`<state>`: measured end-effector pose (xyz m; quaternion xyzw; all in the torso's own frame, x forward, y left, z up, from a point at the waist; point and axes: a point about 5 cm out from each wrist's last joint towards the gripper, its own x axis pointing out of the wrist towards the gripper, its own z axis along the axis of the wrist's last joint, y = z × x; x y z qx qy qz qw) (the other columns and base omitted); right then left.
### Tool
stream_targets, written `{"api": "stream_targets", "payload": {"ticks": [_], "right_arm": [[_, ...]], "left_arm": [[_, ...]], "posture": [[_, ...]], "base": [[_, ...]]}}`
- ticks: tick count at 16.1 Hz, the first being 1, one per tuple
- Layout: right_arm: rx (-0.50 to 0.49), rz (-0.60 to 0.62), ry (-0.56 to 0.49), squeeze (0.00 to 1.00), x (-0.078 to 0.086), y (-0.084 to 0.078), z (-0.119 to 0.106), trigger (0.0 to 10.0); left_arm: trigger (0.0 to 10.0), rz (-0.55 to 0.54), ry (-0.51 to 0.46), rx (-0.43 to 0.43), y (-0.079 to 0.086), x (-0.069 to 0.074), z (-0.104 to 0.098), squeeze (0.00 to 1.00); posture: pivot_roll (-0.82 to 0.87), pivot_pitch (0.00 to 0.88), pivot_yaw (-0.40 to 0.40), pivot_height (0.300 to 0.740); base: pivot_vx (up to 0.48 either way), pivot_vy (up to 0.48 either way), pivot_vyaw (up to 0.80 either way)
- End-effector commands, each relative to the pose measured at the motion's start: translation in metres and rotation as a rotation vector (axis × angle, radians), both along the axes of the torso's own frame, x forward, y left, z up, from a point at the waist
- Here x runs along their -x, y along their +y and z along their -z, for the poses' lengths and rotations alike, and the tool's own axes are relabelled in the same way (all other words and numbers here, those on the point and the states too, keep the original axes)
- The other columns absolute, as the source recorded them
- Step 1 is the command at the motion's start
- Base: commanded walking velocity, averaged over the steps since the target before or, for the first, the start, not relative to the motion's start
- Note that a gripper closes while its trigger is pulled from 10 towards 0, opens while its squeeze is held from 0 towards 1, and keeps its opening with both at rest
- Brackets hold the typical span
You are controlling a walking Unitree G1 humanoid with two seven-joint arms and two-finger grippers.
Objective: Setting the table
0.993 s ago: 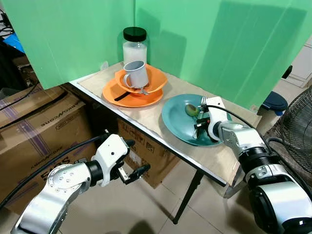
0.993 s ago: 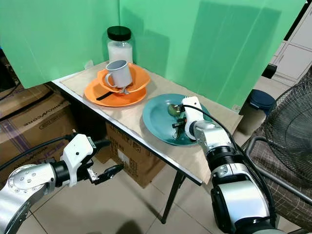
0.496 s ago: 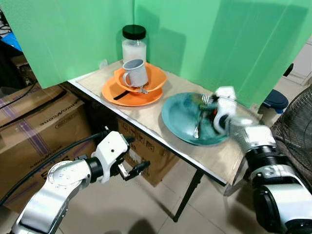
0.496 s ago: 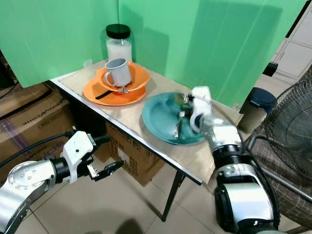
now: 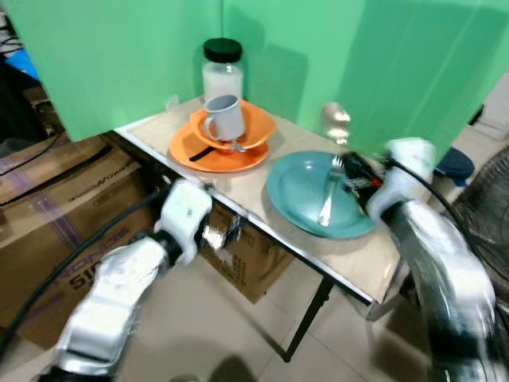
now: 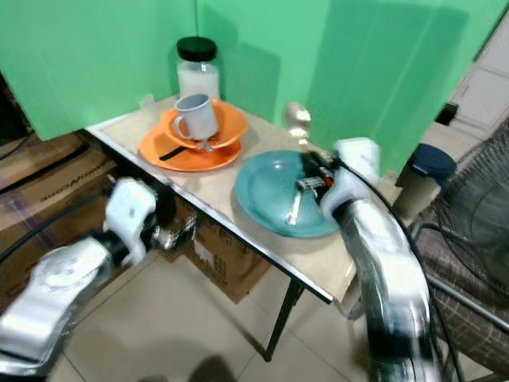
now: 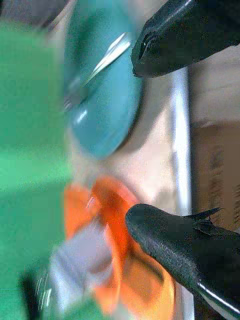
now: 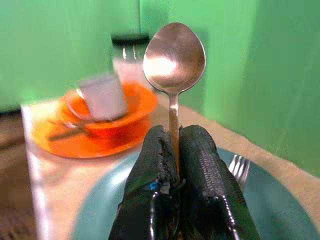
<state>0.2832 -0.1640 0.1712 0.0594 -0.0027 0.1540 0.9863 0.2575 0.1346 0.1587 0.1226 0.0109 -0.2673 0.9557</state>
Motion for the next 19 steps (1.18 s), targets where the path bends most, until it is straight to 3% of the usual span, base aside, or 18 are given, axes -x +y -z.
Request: {"api": "stream_targets", "payload": {"ticks": [1, 3, 6, 10, 19], "right_arm": [[-0.023, 0.049, -0.037, 0.00, 0.010, -0.004, -0.011, 10.0], [-0.027, 0.085, -0.066, 0.00, 0.022, 0.000, -0.012, 10.0], [-0.028, 0.180, -0.042, 0.00, 0.025, 0.000, -0.006, 10.0], [-0.020, 0.247, -0.010, 0.00, 0.023, -0.001, -0.002, 10.0], [-0.006, 0.295, 0.017, 0.00, 0.015, -0.007, 0.002, 10.0]], "left_arm": [[10.0, -0.046, -0.042, 0.009, -0.002, -0.002, -0.007, 0.00], [10.0, -0.095, -0.054, 0.029, -0.008, -0.006, -0.005, 0.00], [10.0, -0.112, -0.057, 0.011, -0.008, -0.008, -0.005, 0.00], [10.0, -0.140, -0.031, -0.005, -0.004, -0.006, 0.002, 0.00], [10.0, -0.194, -0.013, 0.050, 0.001, -0.009, 0.000, 0.00]], "posture": [[0.11, 0.000, -0.082, 0.740], [0.09, 0.000, -0.069, 0.740], [0.09, 0.000, -0.079, 0.740], [0.10, 0.000, -0.093, 0.740], [0.10, 0.000, -0.101, 0.740]], "base": [[0.000, 0.000, -0.77], [0.000, 0.000, -0.78], [0.000, 0.000, -0.78], [0.000, 0.000, -0.78], [0.000, 0.000, -0.78]]}}
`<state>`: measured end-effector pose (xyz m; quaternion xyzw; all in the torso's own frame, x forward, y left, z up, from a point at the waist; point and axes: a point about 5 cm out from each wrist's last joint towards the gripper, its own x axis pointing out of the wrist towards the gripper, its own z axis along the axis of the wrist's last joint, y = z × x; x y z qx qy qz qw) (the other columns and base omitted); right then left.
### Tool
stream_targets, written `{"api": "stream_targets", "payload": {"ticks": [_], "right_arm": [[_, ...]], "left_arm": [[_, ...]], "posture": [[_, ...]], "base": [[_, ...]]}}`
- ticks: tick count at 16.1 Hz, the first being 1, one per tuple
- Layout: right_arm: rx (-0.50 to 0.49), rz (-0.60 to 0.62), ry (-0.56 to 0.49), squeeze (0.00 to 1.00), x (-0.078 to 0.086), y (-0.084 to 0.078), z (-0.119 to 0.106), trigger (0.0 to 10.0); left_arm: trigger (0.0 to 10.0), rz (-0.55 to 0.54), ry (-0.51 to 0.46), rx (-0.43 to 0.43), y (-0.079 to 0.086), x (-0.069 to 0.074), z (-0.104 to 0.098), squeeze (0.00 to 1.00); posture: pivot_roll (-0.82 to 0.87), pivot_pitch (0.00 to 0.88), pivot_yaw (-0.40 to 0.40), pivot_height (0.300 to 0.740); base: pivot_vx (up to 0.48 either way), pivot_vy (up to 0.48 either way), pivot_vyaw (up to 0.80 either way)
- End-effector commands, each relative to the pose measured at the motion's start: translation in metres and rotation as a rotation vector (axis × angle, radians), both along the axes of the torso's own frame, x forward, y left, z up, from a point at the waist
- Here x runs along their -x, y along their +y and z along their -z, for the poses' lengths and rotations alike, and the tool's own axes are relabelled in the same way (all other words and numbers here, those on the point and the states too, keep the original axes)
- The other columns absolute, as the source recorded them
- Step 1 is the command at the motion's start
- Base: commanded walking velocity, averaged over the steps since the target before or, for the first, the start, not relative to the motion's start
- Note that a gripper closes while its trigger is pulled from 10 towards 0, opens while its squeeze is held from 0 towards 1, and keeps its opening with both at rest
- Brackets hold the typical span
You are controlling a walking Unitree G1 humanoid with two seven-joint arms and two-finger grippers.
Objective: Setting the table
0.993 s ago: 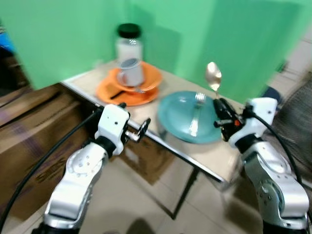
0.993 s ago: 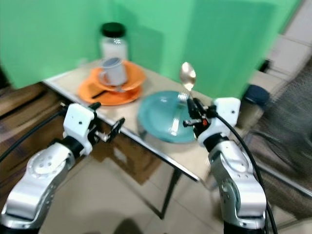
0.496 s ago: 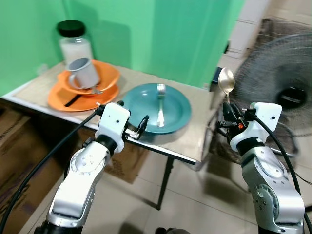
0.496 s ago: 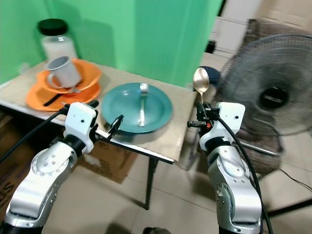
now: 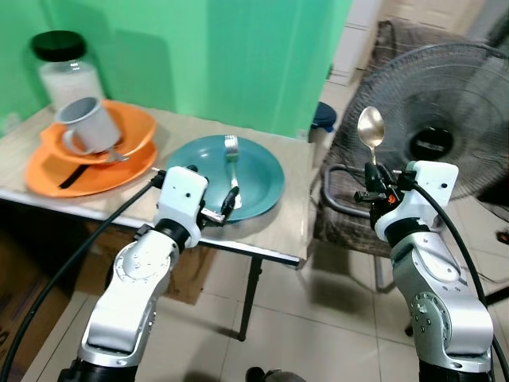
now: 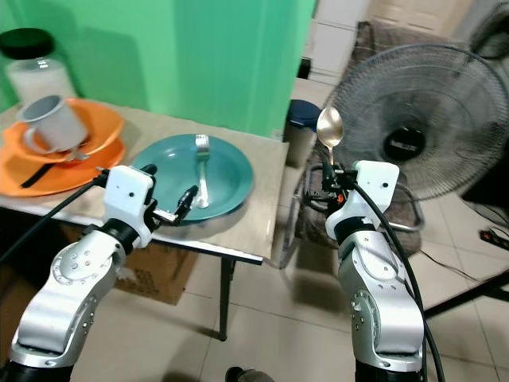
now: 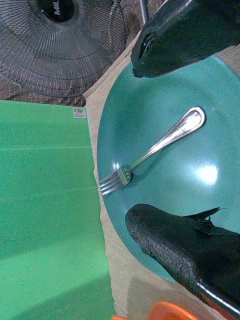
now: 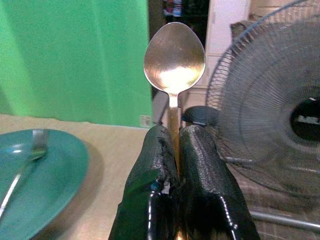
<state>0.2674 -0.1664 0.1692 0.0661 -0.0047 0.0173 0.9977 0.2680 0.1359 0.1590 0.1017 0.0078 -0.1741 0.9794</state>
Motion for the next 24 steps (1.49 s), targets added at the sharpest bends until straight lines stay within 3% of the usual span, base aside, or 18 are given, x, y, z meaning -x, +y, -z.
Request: {"api": "stream_targets", "payload": {"ticks": [1, 8, 24], "right_arm": [[0.006, 0.021, 0.008, 0.00, -0.001, -0.003, 0.001, 10.0], [0.015, 0.046, 0.031, 0.00, -0.001, -0.007, 0.004, 10.0], [0.024, 0.079, 0.047, 0.00, 0.001, -0.012, 0.006, 10.0]], "left_arm": [[10.0, 0.001, -0.003, 0.000, 0.000, 0.000, -0.001, 0.00], [10.0, -0.097, -0.013, -0.031, 0.007, -0.005, 0.000, 0.00], [10.0, -0.076, -0.033, -0.043, 0.002, -0.011, 0.000, 0.00]], "posture": [[0.10, 0.000, -0.101, 0.740], [0.09, 0.000, -0.102, 0.740], [0.07, 0.000, -0.089, 0.740]], "base": [[0.000, 0.000, -0.78], [0.000, 0.000, -0.78], [0.000, 0.000, -0.79]]}}
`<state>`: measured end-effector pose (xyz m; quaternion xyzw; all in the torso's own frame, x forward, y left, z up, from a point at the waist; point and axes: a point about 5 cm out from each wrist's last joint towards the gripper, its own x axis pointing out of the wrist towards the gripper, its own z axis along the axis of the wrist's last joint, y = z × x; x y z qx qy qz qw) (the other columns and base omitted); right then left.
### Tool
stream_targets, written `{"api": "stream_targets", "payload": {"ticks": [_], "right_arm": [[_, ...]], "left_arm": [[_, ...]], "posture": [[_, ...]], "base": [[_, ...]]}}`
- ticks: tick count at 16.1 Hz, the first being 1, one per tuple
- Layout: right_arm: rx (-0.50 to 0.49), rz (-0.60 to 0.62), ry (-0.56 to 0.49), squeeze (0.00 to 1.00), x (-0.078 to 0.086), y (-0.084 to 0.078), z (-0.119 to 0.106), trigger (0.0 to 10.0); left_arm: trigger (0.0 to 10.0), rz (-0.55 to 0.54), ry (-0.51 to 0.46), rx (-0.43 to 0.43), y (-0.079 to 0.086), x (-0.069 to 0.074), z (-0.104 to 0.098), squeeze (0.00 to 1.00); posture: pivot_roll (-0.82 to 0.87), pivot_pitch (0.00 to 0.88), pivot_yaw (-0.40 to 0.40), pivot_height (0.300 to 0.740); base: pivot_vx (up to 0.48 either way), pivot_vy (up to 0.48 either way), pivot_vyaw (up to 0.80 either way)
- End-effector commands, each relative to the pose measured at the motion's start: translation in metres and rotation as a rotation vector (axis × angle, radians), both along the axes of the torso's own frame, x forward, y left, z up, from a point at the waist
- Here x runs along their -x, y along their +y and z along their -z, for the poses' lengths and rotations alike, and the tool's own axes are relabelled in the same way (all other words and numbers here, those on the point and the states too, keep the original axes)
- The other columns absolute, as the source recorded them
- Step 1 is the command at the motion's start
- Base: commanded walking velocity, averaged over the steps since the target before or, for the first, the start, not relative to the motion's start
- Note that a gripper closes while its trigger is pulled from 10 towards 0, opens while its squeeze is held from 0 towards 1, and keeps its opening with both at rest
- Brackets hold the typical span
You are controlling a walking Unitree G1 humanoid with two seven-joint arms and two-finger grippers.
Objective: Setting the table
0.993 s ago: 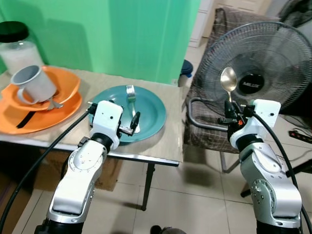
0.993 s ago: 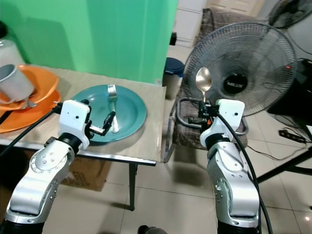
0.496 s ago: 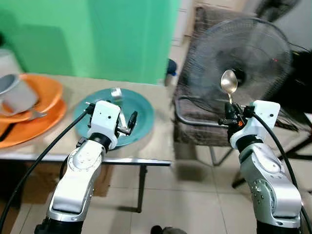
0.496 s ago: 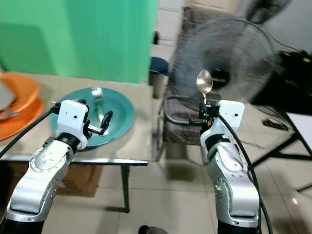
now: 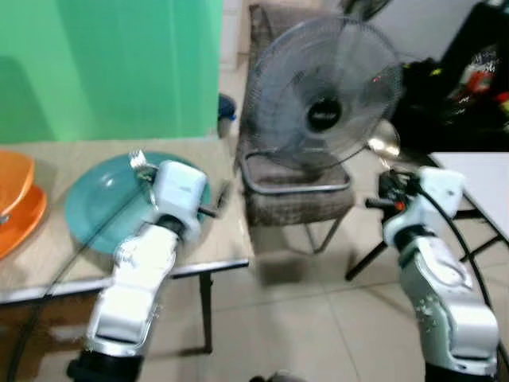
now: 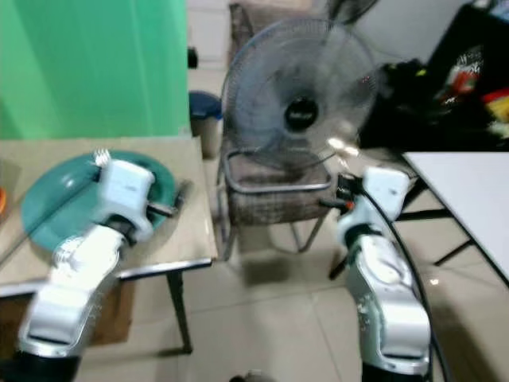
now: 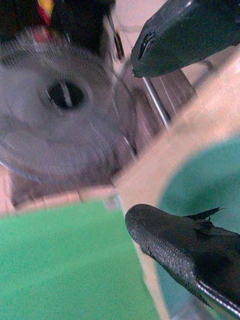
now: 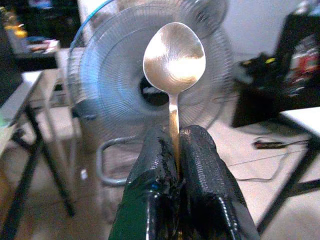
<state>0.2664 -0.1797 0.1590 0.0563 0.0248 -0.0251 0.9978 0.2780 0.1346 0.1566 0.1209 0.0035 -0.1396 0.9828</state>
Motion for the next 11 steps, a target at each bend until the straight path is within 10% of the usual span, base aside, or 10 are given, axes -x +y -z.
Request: {"api": "stream_targets", "payload": {"ticks": [1, 11], "right_arm": [[0.005, 0.002, -0.016, 0.00, 0.0007, 0.0007, -0.0041, 10.0], [0.026, 0.085, 0.004, 0.00, 0.0045, -0.0036, 0.0029, 10.0]], "left_arm": [[10.0, -0.005, -0.011, -0.008, 0.0033, -0.0013, -0.0021, 0.00], [10.0, 0.052, -0.020, 0.023, 0.0029, -0.0113, -0.0093, 0.00]], "posture": [[0.06, 0.000, -0.088, 0.740], [0.04, 0.000, -0.022, 0.740]], "base": [[0.000, 0.000, -0.79], [0.000, 0.000, -0.79]]}}
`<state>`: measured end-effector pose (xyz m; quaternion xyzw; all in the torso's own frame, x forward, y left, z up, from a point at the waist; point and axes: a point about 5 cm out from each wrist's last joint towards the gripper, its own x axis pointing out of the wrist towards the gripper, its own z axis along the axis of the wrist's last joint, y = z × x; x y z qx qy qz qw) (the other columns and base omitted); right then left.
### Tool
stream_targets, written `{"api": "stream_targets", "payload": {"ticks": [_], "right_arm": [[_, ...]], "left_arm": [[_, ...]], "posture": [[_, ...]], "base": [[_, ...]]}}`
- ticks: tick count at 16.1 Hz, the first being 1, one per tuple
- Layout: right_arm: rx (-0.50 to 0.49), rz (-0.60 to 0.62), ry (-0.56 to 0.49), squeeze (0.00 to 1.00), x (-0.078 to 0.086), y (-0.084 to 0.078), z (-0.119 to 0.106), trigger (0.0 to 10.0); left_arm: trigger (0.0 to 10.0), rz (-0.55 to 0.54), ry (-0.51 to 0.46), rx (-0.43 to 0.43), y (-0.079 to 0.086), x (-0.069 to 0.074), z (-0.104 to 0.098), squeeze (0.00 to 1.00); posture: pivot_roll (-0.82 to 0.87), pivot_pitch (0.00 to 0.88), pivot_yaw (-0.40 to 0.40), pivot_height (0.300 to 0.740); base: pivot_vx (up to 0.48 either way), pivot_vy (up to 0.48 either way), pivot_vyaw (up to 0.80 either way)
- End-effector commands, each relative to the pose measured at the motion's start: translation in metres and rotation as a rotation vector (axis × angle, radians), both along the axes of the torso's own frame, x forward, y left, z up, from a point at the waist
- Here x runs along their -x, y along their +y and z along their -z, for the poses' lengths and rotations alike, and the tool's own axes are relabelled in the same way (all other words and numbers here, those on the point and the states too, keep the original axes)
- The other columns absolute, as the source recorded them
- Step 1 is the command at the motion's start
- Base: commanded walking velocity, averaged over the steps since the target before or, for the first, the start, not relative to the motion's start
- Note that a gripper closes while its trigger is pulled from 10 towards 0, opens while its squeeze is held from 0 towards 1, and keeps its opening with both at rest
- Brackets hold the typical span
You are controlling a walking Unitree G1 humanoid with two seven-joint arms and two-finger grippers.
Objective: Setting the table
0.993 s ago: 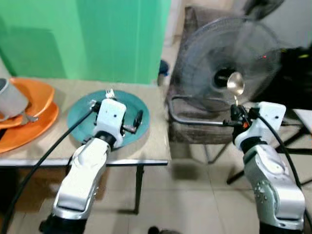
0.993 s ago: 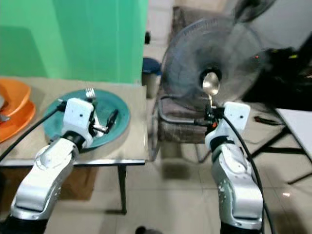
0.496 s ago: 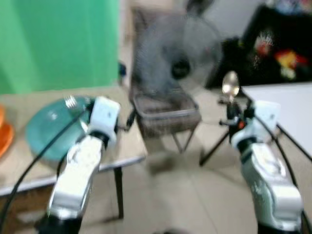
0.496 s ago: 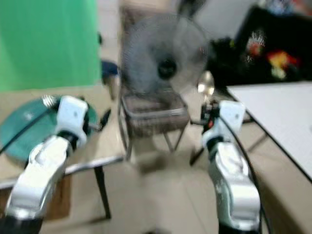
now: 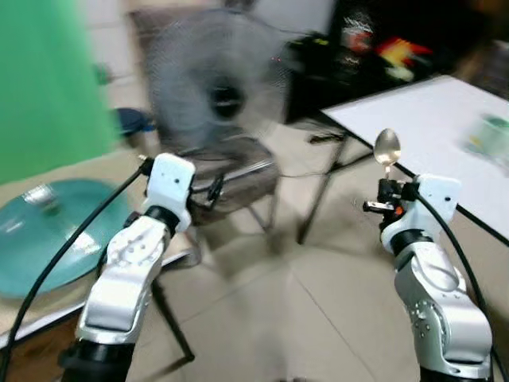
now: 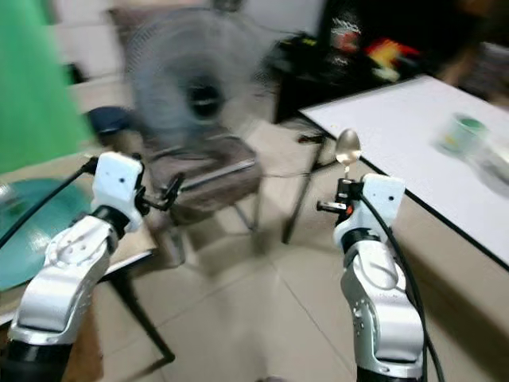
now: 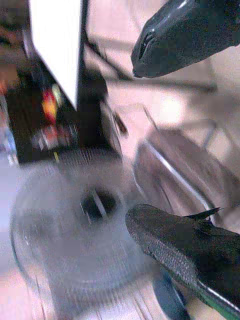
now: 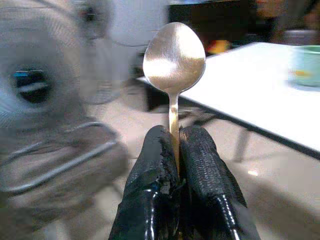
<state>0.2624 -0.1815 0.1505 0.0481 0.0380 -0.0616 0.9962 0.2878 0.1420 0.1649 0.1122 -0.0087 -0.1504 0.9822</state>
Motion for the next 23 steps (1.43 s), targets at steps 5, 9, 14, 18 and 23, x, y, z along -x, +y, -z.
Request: {"api": "stream_targets", "payload": {"ticks": [5, 9, 14, 18, 23], "right_arm": [[0.024, -0.060, -0.044, 0.00, -0.008, 0.009, -0.011, 10.0], [0.056, -0.108, -0.046, 0.00, -0.017, 0.014, -0.013, 10.0], [0.062, -0.138, -0.047, 0.00, -0.021, 0.017, -0.014, 10.0], [0.055, -0.125, -0.033, 0.00, -0.023, 0.015, -0.013, 10.0], [0.058, -0.125, -0.040, 0.00, -0.025, 0.015, -0.014, 10.0]], "left_arm": [[10.0, 0.013, 0.005, 0.022, -0.001, -0.003, 0.000, 0.00], [10.0, -0.014, 0.004, 0.034, 0.001, -0.001, 0.001, 0.00], [10.0, -0.033, -0.002, 0.042, 0.004, -0.002, 0.000, 0.00], [10.0, -0.028, -0.006, 0.040, 0.003, -0.005, -0.001, 0.00], [10.0, -0.014, -0.010, 0.037, 0.001, -0.008, -0.001, 0.00]], "posture": [[0.05, 0.000, -0.042, 0.740], [0.07, 0.000, -0.062, 0.740], [0.07, 0.000, -0.081, 0.740], [0.07, 0.000, -0.077, 0.740], [0.06, 0.000, -0.068, 0.740]], "base": [[0.287, 0.000, -0.73], [0.347, 0.000, -0.12], [0.386, 0.000, 0.00], [0.388, 0.000, -0.50], [0.387, 0.000, -0.36]]}}
